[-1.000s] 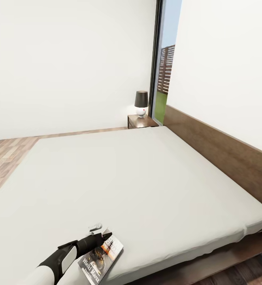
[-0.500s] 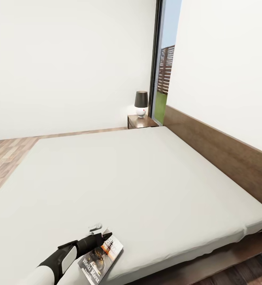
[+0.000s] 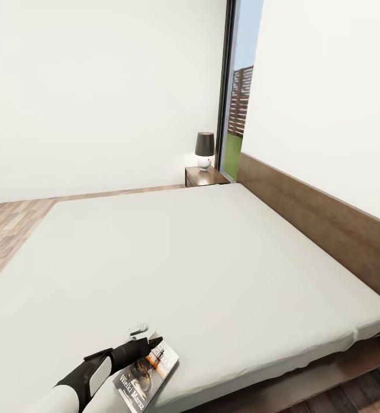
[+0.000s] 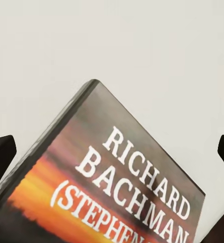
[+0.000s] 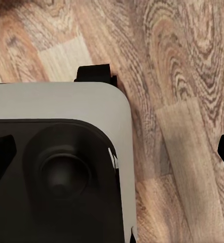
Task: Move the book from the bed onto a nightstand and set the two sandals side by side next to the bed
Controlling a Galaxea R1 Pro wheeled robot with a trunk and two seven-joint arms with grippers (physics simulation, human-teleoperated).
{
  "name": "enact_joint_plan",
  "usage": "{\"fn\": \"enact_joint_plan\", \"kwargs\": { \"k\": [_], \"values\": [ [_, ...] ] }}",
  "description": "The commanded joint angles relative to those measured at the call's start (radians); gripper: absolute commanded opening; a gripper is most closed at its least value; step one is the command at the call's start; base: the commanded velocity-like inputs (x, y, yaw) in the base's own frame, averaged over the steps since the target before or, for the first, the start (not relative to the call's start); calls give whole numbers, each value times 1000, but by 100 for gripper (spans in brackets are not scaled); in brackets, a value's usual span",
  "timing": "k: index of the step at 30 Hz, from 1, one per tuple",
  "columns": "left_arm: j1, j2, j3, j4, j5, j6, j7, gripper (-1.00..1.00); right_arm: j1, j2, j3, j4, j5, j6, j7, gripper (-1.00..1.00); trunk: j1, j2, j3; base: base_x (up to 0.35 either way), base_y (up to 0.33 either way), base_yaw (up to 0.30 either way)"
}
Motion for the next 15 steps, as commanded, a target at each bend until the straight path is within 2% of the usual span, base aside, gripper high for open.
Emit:
{"fn": "enact_joint_plan", "kwargs": {
  "k": [1, 15],
  "values": [
    [0, 0, 3, -1, 7, 10, -4, 100, -1, -1, -8, 3, 7, -6, 3, 100, 0, 0, -1, 0, 0, -1],
    [0, 0, 3, -1, 7, 10, -4, 100, -1, -1, -9, 3, 7, -6, 3, 100, 0, 0, 0, 0, 0, -19]
  ]
}}
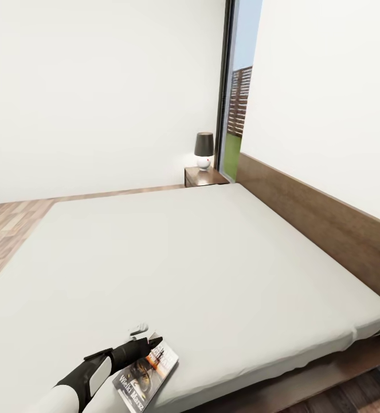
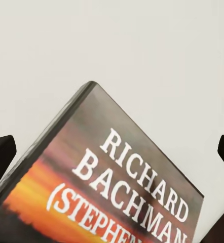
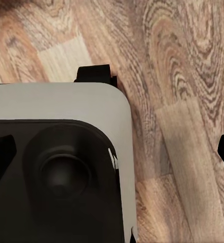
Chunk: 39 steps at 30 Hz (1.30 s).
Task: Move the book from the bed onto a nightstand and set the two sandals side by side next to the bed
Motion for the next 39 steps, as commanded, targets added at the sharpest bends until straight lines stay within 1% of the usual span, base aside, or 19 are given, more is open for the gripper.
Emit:
{"fn": "enact_joint_plan", "kwargs": {
  "k": [1, 32, 39],
  "values": [
    [0, 0, 3, -1, 7, 10, -4, 100, -1, -1, -8, 3, 7, -6, 3, 100, 0, 0, -1, 0, 0, -62],
    [0, 0, 3, -1, 7, 11, -5, 100, -1, -1, -8, 3, 7, -6, 3, 100, 0, 0, 1, 0, 0, -11],
    [0, 0, -3, -1, 7, 11, -5, 100, -1, -1, -8, 3, 7, -6, 3, 100, 0, 0, 1, 0, 0, 0]
  ]
}}
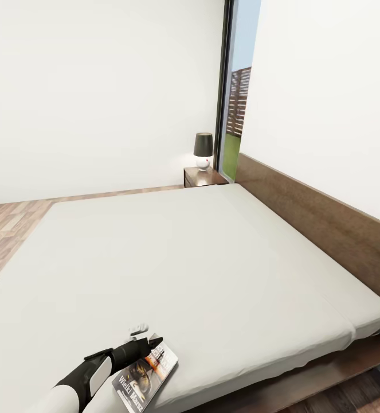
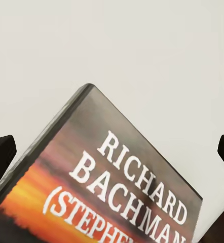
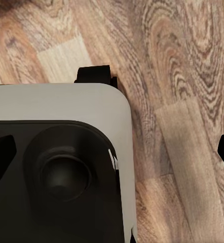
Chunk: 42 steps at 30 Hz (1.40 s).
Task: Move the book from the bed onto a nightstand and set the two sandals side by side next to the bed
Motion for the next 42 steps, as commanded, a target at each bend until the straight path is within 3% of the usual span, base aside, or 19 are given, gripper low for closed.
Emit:
{"fn": "enact_joint_plan", "kwargs": {
  "k": [1, 42],
  "values": [
    [0, 0, 3, -1, 7, 10, -4, 100, -1, -1, -8, 3, 7, -6, 3, 100, 0, 0, -1, 0, 0, 0],
    [0, 0, -3, -1, 7, 10, -3, 100, -1, -1, -9, 3, 7, -6, 3, 100, 0, 0, 1, 0, 0, -9]
  ]
}}
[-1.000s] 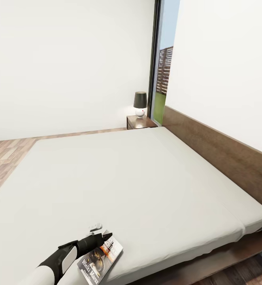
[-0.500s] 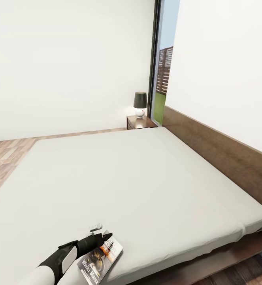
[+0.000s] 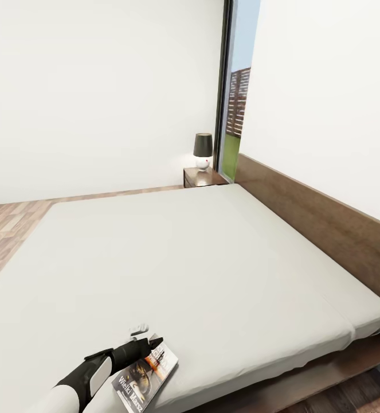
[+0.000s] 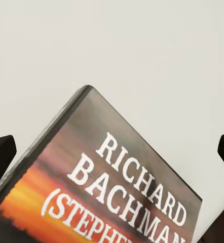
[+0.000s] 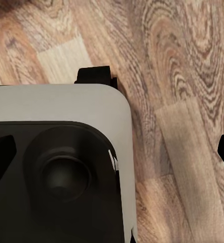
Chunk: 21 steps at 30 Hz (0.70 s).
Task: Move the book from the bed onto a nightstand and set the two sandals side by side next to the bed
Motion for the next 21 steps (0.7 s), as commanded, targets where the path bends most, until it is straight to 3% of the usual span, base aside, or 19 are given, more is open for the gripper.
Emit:
{"fn": "enact_joint_plan", "kwargs": {
  "k": [1, 21],
  "values": [
    [0, 0, 2, -1, 8, 10, -3, 100, -1, -1, -8, 3, 7, -6, 3, 100, 0, 0, -1, 0, 0, -81],
    [0, 0, 2, -1, 8, 10, -3, 100, -1, -2, -9, 3, 7, -6, 2, 100, 0, 0, 0, 0, 0, -35]
  ]
}}
